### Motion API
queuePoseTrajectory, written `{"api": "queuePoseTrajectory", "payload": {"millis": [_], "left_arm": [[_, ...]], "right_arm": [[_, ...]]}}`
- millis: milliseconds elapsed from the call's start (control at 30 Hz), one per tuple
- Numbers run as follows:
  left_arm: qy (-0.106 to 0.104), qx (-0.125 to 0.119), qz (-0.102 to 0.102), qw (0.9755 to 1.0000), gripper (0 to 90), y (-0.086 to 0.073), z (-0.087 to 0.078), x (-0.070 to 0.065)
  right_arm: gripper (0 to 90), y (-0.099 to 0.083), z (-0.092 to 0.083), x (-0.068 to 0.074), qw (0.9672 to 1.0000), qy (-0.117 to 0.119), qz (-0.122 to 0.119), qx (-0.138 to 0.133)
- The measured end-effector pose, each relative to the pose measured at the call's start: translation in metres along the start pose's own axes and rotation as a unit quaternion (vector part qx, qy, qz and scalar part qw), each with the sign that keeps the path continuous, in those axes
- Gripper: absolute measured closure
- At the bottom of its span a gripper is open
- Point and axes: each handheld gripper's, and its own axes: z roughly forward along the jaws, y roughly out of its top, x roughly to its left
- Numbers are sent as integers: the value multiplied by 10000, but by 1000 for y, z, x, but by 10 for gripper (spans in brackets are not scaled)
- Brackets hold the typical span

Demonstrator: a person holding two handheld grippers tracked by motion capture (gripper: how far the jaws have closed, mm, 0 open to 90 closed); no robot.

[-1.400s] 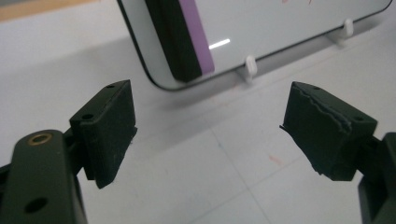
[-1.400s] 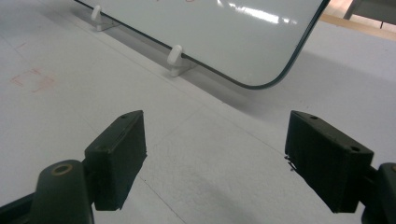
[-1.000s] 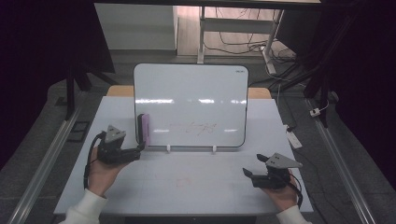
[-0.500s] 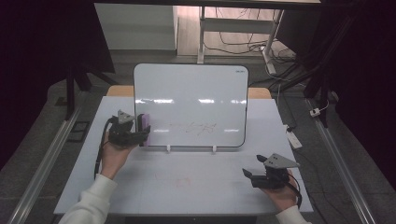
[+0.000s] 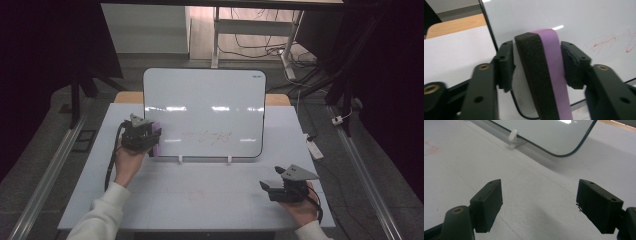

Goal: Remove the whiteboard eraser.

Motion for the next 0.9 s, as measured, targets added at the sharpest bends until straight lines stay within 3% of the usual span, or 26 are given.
{"api": "queuePoseTrajectory", "payload": {"millis": [433,667,833,900], "left_arm": [[136,28,-229,9996,592,2,-1,-4],[140,-99,-361,9992,609,3,-12,2],[36,-151,-301,9994,610,3,-21,0],[-120,-251,-269,9993,610,3,-28,-3]], "right_arm": [[209,1,0,2,10000,-56,-19,2],[209,1,0,1,10000,-75,-28,7],[210,1,-1,2,10000,-84,-31,-3],[211,1,-1,2,10000,-80,-43,-18]]}}
